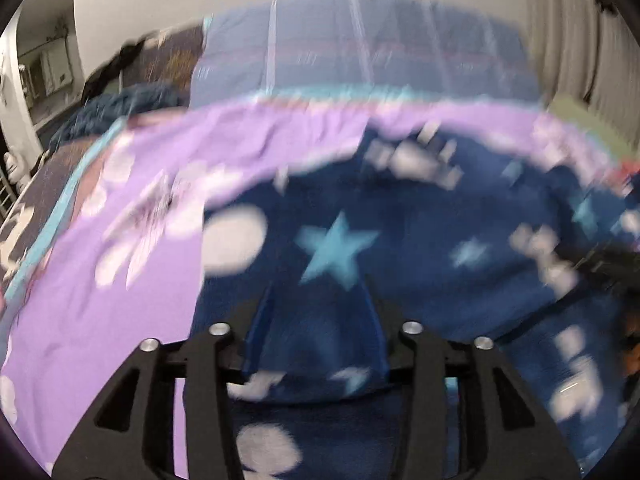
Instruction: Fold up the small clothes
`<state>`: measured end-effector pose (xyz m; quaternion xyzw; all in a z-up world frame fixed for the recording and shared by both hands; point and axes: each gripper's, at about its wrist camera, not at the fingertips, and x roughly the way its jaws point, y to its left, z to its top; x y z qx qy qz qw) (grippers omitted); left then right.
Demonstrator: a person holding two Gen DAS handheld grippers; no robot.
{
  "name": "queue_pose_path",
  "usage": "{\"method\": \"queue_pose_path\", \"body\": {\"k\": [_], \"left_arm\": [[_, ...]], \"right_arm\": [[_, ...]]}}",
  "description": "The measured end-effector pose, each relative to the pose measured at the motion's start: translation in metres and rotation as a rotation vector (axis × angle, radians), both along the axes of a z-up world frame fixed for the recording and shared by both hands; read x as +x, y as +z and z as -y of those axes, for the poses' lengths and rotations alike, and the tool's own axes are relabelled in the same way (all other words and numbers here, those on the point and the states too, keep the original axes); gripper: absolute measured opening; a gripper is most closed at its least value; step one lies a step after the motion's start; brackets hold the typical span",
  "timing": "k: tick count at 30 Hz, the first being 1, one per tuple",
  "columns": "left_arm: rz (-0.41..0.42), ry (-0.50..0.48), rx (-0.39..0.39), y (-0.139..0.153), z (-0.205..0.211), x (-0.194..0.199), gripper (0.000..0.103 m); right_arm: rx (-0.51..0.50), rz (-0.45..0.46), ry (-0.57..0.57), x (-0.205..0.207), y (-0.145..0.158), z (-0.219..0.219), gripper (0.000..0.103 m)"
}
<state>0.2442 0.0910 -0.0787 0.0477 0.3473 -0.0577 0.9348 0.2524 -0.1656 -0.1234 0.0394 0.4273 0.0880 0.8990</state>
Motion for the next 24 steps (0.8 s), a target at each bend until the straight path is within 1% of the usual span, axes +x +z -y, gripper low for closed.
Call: {"method": "queue_pose_path", "body": {"k": [2, 3, 4, 5, 7, 8, 9, 10, 11, 13, 14, 15, 16, 18, 19, 20, 22, 24], "left_arm": [[0.059, -0.043, 0.013, 0.016, 0.014, -0.001, 0.058], [0.060, -0.061, 0.021, 0.018, 0.022, 0.003, 0.058], [0.044, -0.076, 0.027, 0.014, 0.030, 0.008, 0.058], [-0.002, -0.091, 0.042, 0.003, 0.039, 0.016, 0.058], [-0.109, -0.100, 0.089, -0.037, 0.051, 0.030, 0.059], [-0.137, -0.100, 0.109, -0.061, 0.054, 0.035, 0.062], [-0.124, -0.099, 0.091, -0.056, 0.052, 0.033, 0.062], [-0.118, -0.091, 0.059, -0.050, 0.047, 0.032, 0.063], [-0.129, -0.086, 0.040, -0.053, 0.043, 0.033, 0.064], [-0.135, -0.089, 0.023, -0.055, 0.041, 0.034, 0.064], [-0.139, -0.088, 0.027, -0.055, 0.041, 0.035, 0.065], [-0.136, -0.087, 0.037, -0.055, 0.043, 0.034, 0.065], [-0.130, -0.085, 0.054, -0.056, 0.044, 0.033, 0.065], [-0.125, -0.083, 0.068, -0.055, 0.048, 0.032, 0.065], [-0.125, -0.082, 0.069, -0.055, 0.048, 0.031, 0.065], [-0.125, -0.082, 0.066, -0.056, 0.047, 0.031, 0.065], [-0.125, -0.082, 0.064, -0.056, 0.049, 0.030, 0.065], [-0.125, -0.081, 0.067, -0.053, 0.049, 0.031, 0.066]], "right_arm": [[0.043, 0.011, -0.024, -0.007, 0.008, 0.009, 0.013], [0.056, 0.019, -0.038, -0.011, 0.010, 0.013, 0.013], [0.063, 0.023, -0.052, -0.014, 0.012, 0.017, 0.013], [0.068, 0.019, -0.057, -0.016, 0.012, 0.021, 0.012], [0.078, 0.024, -0.075, -0.024, 0.016, 0.031, 0.012], [0.073, 0.038, -0.101, -0.031, 0.021, 0.041, 0.015], [0.075, 0.058, -0.126, -0.038, 0.027, 0.053, 0.017], [0.073, 0.076, -0.157, -0.045, 0.033, 0.067, 0.025], [0.057, 0.095, -0.223, -0.053, 0.041, 0.090, 0.032], [0.026, 0.119, -0.366, -0.064, 0.050, 0.133, 0.034], [0.018, 0.129, -0.472, -0.072, 0.054, 0.164, 0.034], [0.026, 0.129, -0.554, -0.077, 0.056, 0.187, 0.034], [0.057, 0.120, -0.670, -0.086, 0.057, 0.219, 0.035], [0.103, 0.097, -0.801, -0.096, 0.052, 0.254, 0.035], [0.116, 0.078, -0.861, -0.100, 0.048, 0.272, 0.038], [0.112, 0.062, -0.882, -0.099, 0.045, 0.279, 0.043], [0.107, 0.029, -0.923, -0.095, 0.036, 0.291, 0.048], [0.148, 0.055, -0.963, -0.092, 0.031, 0.298, 0.054]]}}
